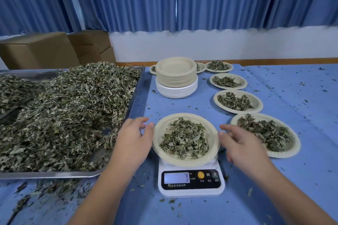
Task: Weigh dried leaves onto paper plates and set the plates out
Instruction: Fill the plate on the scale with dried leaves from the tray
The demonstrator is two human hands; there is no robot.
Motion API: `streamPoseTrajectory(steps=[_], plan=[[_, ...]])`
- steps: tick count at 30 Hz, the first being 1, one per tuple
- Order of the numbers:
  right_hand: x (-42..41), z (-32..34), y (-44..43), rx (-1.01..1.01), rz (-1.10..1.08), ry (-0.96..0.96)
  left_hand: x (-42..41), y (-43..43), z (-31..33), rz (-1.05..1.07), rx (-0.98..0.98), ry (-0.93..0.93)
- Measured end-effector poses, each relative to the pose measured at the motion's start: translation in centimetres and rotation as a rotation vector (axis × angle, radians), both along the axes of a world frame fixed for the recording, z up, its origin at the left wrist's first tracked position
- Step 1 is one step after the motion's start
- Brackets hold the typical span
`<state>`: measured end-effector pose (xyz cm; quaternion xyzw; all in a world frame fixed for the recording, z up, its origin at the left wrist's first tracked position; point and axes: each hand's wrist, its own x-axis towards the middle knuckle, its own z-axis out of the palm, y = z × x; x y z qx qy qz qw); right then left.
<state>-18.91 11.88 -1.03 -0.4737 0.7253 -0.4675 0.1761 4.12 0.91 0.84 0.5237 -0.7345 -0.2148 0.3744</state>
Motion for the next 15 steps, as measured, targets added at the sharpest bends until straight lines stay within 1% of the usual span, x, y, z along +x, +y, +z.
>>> streamPoseTrajectory(steps=[2, 4, 8, 11, 15], plan=[[0.4, -0.1, 0.0, 0.010, 0.004, -0.139, 0.0, 0.2, -0.4, 0.008, 0.135, -0.016], [0.7, 0.1, 0.1, 0.014, 0.005, -0.259, 0.0, 0.4, -0.3, -0.011, 0.224, 0.087], [0.6, 0.3, 0.3, 0.039, 0.024, -0.404, -0.1, 0.7, -0.1, -0.086, 0.374, 0.251], [0.4, 0.6, 0.4, 0.009, -0.006, -0.525, -0.4, 1.0, 0.3, -0.147, 0.422, 0.351], [-0.4, 1.7, 0.6, -0.044, -0.008, -0.623, -1.2, 1.5, 0.7, -0.199, 0.470, 0.487]])
